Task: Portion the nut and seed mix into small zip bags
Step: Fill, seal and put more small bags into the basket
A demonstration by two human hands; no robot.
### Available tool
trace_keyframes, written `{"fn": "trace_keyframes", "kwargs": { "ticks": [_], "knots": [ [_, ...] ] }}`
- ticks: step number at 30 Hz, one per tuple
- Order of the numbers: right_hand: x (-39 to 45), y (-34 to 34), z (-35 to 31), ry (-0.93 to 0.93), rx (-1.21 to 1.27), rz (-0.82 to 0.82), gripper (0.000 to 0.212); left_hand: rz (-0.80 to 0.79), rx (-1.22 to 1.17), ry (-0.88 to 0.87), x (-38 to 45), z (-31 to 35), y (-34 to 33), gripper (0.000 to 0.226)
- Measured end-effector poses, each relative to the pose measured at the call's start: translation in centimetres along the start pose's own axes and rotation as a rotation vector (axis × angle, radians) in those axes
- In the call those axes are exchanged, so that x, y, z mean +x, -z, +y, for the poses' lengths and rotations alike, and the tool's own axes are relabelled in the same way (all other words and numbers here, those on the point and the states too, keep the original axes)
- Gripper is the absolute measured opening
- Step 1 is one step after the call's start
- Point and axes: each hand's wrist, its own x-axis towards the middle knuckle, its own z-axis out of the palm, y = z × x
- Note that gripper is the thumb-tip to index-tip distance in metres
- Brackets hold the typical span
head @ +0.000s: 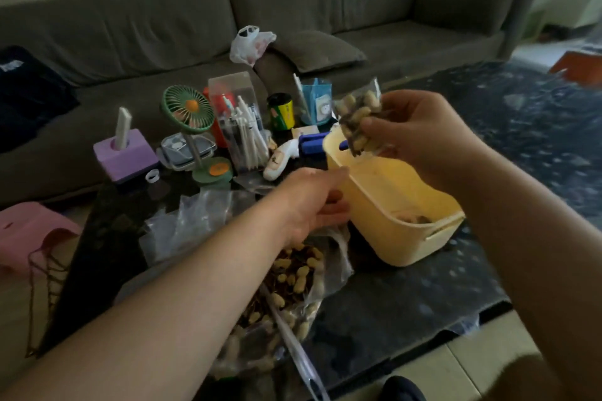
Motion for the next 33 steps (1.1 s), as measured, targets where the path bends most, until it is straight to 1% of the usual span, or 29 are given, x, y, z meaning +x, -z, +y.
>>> {"fn": "trace_keyframes", "kwargs": {
  "ticks": [2, 3, 5, 7, 10, 14, 18, 21, 23, 25, 27, 29, 30, 31, 33],
  "knots": [
    [0.9, 1.1, 1.8, -0.024, -0.294, 0.055, 0.013, -0.027, 0.029, 0.034, 1.5, -0.3, -1.4, 0.043],
    [1.3, 1.5, 2.7, -0.047, -0.45, 0.046, 0.015, -0.033, 0.022, 0.027, 1.9, -0.4, -1.8, 0.043],
    [1.8, 2.0, 4.1, -0.134, -0.683, -0.063, 0.023, -0.027, 0.021, -0.036, 2.2, -0.7, -2.3, 0.03],
    [2.1, 2.1, 5.0, -0.224, -0.808, -0.197, 0.027, -0.019, 0.048, -0.124, 1.9, -0.9, -2.4, 0.017],
    [2.0, 1.6, 5.3, -0.275, -0.843, -0.268, 0.026, -0.026, 0.079, -0.196, 0.8, -1.5, -2.3, 0.015],
    [1.9, 0.9, 5.0, -0.287, -0.858, -0.304, 0.033, -0.019, 0.058, -0.238, -1.2, -2.8, -2.1, 0.018],
    [1.6, 0.8, 4.7, -0.33, -0.841, -0.33, 0.035, -0.01, 0.052, -0.3, -2.8, -3.9, -2.1, 0.021],
    [1.3, 0.7, 4.9, -0.343, -0.824, -0.342, 0.041, -0.042, 0.099, -0.36, -3.8, -4.3, -2.5, 0.019],
    [1.0, 0.4, 4.8, -0.347, -0.854, -0.352, 0.043, -0.069, 0.143, -0.389, -4.5, -4.5, -3.0, 0.016],
    [0.8, 0.1, 5.1, -0.329, -0.973, -0.353, 0.044, -0.076, 0.154, -0.4, -4.9, -4.7, -3.3, 0.015],
    [0.5, 0.0, 5.2, -0.261, -1.07, -0.315, 0.044, -0.067, 0.137, -0.399, -5.2, -4.8, -3.5, 0.015],
    [0.2, 0.2, 5.2, -0.152, -1.063, -0.263, 0.039, -0.058, 0.132, -0.392, -5.2, -4.7, -3.5, 0.015],
    [-0.1, 0.2, 5.2, -0.106, -1.054, -0.273, 0.035, -0.058, 0.139, -0.388, -5.2, -4.6, -3.4, 0.016],
    [-0.2, 0.3, 5.2, -0.079, -1.06, -0.326, 0.033, -0.062, 0.148, -0.383, -5.2, -4.5, -3.4, 0.016],
    [-0.3, -0.2, 5.4, -0.054, -1.13, -0.502, 0.029, -0.081, 0.172, -0.378, -5.2, -4.3, -3.3, 0.016]
  ]
}}
